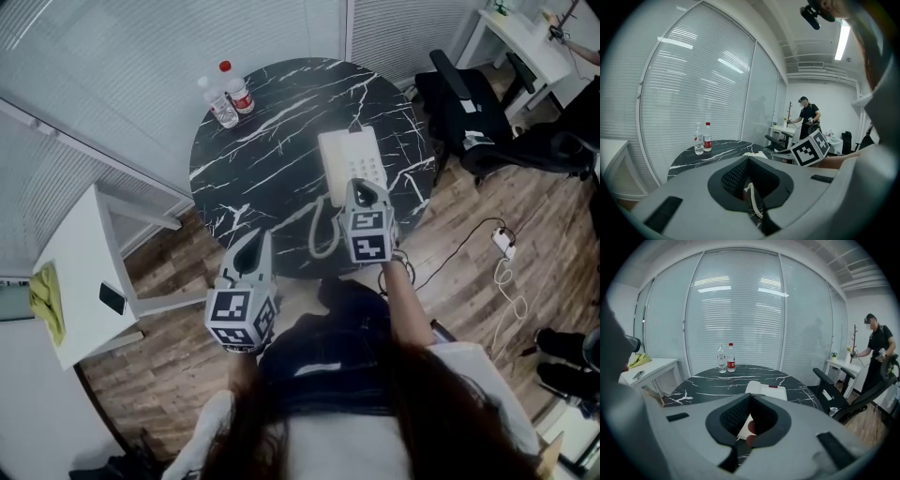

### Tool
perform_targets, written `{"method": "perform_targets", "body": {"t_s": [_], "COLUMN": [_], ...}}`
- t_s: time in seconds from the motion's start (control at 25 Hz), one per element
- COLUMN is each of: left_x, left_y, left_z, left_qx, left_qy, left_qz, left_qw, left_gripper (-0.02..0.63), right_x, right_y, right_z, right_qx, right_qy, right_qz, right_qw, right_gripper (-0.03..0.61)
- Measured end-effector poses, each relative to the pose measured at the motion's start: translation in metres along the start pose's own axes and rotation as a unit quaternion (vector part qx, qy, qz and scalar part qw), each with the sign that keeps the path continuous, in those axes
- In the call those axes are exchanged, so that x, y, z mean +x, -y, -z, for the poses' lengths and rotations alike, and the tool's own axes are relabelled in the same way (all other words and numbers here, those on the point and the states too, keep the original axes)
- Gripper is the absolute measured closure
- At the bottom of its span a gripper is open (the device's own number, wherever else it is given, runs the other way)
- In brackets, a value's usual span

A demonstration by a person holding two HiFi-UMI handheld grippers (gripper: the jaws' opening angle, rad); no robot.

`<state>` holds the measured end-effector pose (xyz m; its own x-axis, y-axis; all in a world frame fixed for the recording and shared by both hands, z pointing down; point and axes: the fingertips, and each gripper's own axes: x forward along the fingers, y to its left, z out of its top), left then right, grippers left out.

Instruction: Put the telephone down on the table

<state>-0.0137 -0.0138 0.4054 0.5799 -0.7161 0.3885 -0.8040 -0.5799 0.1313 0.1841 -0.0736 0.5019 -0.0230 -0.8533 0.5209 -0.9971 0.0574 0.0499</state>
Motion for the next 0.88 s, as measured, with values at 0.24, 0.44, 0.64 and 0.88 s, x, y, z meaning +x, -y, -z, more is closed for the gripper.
{"method": "perform_targets", "body": {"t_s": [0.24,0.44,0.64,0.88], "left_x": [0.011,0.021,0.030,0.040], "left_y": [-0.004,-0.007,-0.008,-0.008], "left_z": [-0.003,-0.005,-0.008,-0.010], "left_qx": [-0.001,-0.002,0.000,0.000], "left_qy": [-0.006,-0.010,-0.013,-0.018], "left_qz": [-0.005,-0.009,-0.015,-0.023], "left_qw": [1.0000,0.9999,0.9998,0.9996], "left_gripper": [0.614,0.614,0.614,0.614], "right_x": [0.015,0.028,0.039,0.052], "right_y": [-0.001,-0.001,0.000,0.000], "right_z": [-0.002,-0.001,-0.001,-0.003], "right_qx": [0.000,-0.002,-0.003,-0.004], "right_qy": [-0.008,-0.017,-0.022,-0.029], "right_qz": [-0.013,-0.027,-0.038,-0.057], "right_qw": [1.000,1.000,0.999,0.998], "right_gripper": [0.561,0.533,0.532,0.500]}}
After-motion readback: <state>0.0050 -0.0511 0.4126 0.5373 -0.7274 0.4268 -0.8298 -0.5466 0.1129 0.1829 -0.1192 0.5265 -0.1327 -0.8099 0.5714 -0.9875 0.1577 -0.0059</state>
